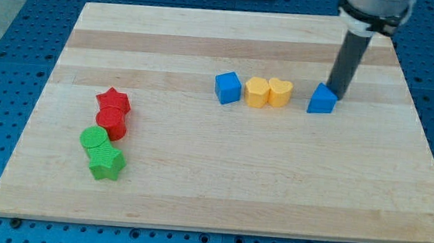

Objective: Place your arm to the right center of the board

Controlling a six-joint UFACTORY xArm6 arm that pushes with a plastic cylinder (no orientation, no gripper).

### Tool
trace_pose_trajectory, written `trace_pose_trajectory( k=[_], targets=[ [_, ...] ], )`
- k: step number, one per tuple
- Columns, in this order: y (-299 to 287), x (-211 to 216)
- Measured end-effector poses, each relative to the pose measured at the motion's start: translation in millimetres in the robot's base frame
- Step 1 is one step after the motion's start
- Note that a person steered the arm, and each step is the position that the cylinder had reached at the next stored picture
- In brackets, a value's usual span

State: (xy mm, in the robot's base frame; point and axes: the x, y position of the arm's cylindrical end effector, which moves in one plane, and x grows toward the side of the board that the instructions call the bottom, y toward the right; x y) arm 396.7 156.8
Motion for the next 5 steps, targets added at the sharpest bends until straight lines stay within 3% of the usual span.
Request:
trace_pose_trajectory(
  k=[1, 3, 5],
  targets=[
    [-5.4, -1.8],
    [44.7, -1.8],
    [35.1, 23.7]
  ],
)
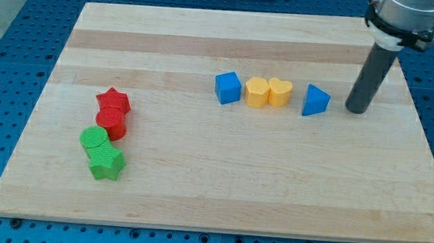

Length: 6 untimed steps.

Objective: Place your arm to the right center of the board

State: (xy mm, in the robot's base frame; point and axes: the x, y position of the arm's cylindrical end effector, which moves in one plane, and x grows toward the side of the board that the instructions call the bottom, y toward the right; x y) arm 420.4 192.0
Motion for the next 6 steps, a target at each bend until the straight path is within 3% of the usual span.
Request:
trace_pose_trajectory(
  k=[2, 6],
  targets=[
    [-21.7, -24.2],
    [44.5, -2.0]
  ],
)
